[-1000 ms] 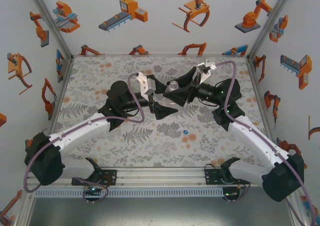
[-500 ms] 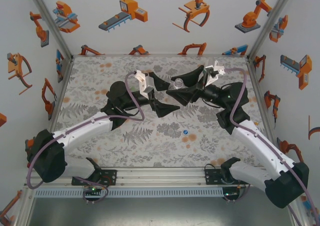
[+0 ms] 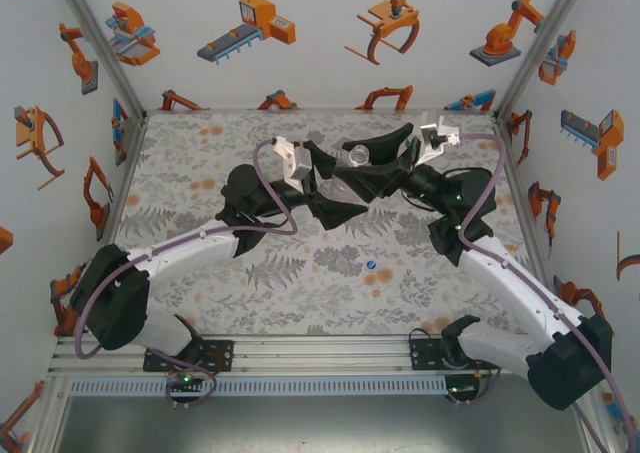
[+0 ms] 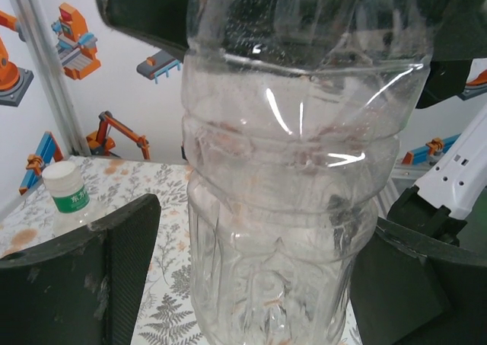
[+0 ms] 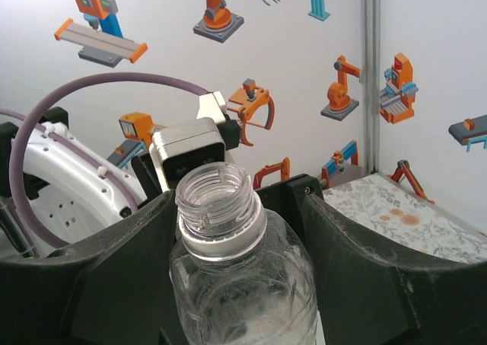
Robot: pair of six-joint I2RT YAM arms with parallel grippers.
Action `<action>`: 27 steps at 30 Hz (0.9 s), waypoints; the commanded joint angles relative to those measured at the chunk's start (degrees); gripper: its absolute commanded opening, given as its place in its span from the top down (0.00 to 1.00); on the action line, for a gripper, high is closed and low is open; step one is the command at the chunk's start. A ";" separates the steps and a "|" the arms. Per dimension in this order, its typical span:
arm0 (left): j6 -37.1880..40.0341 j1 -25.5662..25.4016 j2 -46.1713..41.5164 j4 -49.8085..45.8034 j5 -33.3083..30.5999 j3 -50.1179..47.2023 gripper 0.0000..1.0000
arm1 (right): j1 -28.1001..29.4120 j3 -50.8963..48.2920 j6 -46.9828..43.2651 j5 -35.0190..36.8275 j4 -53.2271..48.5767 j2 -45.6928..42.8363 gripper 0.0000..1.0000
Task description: Screw on the bottle caps
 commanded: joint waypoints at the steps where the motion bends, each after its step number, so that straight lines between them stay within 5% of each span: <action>1: -0.89 -0.52 0.36 3.41 0.75 2.65 0.18 | 0.43 -1.05 2.95 1.19 3.47 0.51 0.97; 19: 0.80 -0.60 0.82 1.61 1.55 3.27 0.46 | 0.52 -1.22 2.84 1.62 3.47 1.41 0.99; 20: 1.02 -0.61 0.80 1.35 1.44 3.14 0.46 | 0.52 -1.22 2.76 1.64 3.50 1.39 0.97; 27: 5.18 -0.26 -1.61 -7.00 -0.63 2.94 0.56 | 0.52 -2.65 -0.95 5.43 0.25 -1.27 0.41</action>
